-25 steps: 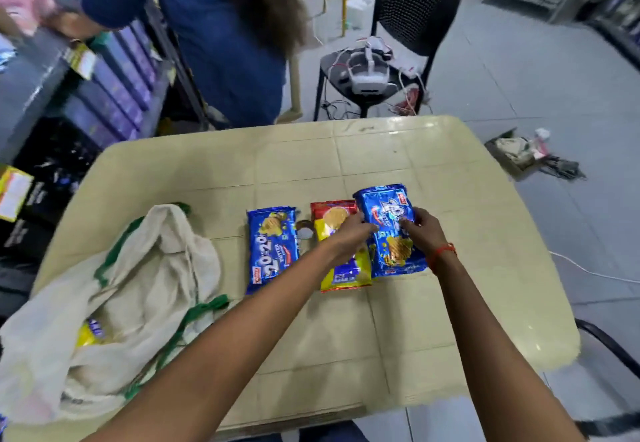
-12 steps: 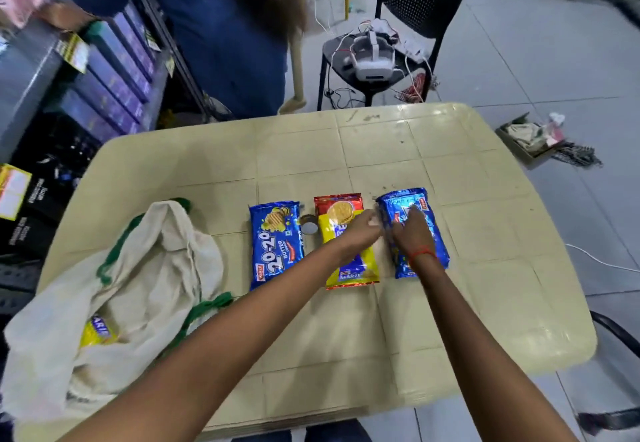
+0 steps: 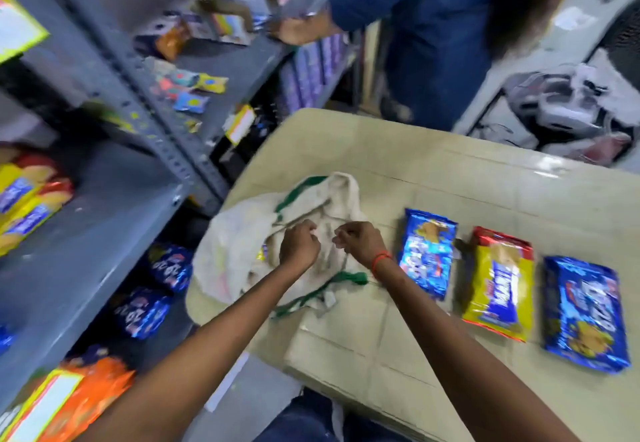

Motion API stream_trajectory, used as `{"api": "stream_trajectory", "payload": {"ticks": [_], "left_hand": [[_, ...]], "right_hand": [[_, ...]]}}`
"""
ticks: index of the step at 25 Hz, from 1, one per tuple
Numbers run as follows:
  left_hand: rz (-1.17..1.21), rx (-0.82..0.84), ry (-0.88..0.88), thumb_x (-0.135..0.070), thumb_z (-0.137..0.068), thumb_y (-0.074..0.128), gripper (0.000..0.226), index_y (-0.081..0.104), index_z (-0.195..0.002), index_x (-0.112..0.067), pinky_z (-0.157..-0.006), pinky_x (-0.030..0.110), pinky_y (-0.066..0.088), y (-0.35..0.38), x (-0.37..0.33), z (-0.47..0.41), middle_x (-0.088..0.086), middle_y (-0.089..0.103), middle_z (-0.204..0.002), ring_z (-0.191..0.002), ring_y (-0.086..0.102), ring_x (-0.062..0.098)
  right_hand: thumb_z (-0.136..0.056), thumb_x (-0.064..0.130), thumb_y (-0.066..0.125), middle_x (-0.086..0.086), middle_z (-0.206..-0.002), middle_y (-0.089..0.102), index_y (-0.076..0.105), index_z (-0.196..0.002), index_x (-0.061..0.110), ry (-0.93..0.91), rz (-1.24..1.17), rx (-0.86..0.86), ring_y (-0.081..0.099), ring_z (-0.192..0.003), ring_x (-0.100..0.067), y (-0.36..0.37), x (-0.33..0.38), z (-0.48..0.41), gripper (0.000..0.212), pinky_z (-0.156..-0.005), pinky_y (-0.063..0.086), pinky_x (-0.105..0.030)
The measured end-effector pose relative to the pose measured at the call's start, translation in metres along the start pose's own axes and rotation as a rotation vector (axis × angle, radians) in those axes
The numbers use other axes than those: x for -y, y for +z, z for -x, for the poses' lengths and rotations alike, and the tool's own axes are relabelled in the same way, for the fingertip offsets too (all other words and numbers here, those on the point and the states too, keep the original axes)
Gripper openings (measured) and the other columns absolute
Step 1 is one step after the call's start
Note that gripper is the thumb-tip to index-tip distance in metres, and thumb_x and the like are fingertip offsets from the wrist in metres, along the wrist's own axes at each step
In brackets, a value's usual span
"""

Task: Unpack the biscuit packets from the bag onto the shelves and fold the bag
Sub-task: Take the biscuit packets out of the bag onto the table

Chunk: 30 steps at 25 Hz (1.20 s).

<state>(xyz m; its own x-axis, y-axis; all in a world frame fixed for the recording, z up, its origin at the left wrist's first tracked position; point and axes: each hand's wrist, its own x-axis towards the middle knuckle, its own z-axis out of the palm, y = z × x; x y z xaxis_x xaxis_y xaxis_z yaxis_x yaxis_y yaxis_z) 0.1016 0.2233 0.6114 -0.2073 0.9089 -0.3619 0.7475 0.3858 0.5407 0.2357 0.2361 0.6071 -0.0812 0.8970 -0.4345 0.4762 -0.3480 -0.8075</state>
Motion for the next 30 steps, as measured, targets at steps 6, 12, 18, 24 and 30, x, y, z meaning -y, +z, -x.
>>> {"api": "stream_trajectory", "payload": {"ticks": [6,12,18,24,30], "left_hand": [[-0.004,-0.044,-0.053,-0.007,-0.092,0.047,0.041,0.049,-0.133,-0.005,-0.110,0.034,0.035,-0.051,0.089,-0.002,0.017,0.049,-0.142,-0.131,0.046,0.030],[-0.063,-0.074,-0.095,-0.014,-0.078,0.072,0.083,0.027,-0.148,-0.010,-0.116,0.029,0.020,-0.079,0.142,-0.005,0.007,0.028,-0.157,-0.144,0.027,0.020],[0.060,0.098,-0.077,-0.014,-0.062,0.085,0.122,0.002,-0.152,-0.010,-0.120,0.027,0.015,-0.092,0.167,-0.008,0.009,0.007,-0.162,-0.149,0.010,0.020],[-0.174,0.269,-0.125,-0.020,-0.062,0.086,0.136,-0.019,-0.149,-0.017,-0.122,0.035,0.016,-0.097,0.169,-0.014,0.008,-0.019,-0.160,-0.150,-0.005,0.024],[0.194,0.286,-0.159,-0.002,-0.076,0.069,0.116,-0.020,-0.149,-0.017,-0.096,0.032,0.046,-0.103,0.141,-0.029,0.016,0.001,-0.160,-0.141,0.030,0.027]], "right_hand": [[-0.090,0.000,0.052,-0.013,-0.076,0.056,0.054,-0.067,0.011,0.074,-0.016,0.260,0.047,-0.069,-0.021,0.113,0.042,-0.029,0.025,-0.068,0.041,-0.032],[-0.084,0.023,0.069,-0.014,-0.084,0.056,0.060,-0.079,0.012,0.094,0.163,0.303,0.048,-0.079,-0.018,0.164,0.045,-0.035,0.015,-0.063,0.035,-0.026],[-0.070,0.020,0.082,-0.008,-0.067,0.060,0.064,-0.077,0.007,0.301,-0.132,0.291,0.056,-0.049,-0.012,0.179,0.054,-0.034,0.024,-0.040,0.050,-0.017],[-0.079,0.013,0.073,-0.003,-0.055,0.059,0.044,-0.064,0.019,0.230,-0.231,0.203,0.054,-0.048,-0.012,0.142,0.082,-0.051,0.033,-0.047,0.045,-0.020],[-0.078,0.027,0.075,-0.011,-0.091,0.062,0.066,-0.100,0.008,0.154,0.220,0.399,0.053,-0.082,-0.021,0.151,0.075,-0.040,0.030,-0.065,0.045,-0.030]]}}
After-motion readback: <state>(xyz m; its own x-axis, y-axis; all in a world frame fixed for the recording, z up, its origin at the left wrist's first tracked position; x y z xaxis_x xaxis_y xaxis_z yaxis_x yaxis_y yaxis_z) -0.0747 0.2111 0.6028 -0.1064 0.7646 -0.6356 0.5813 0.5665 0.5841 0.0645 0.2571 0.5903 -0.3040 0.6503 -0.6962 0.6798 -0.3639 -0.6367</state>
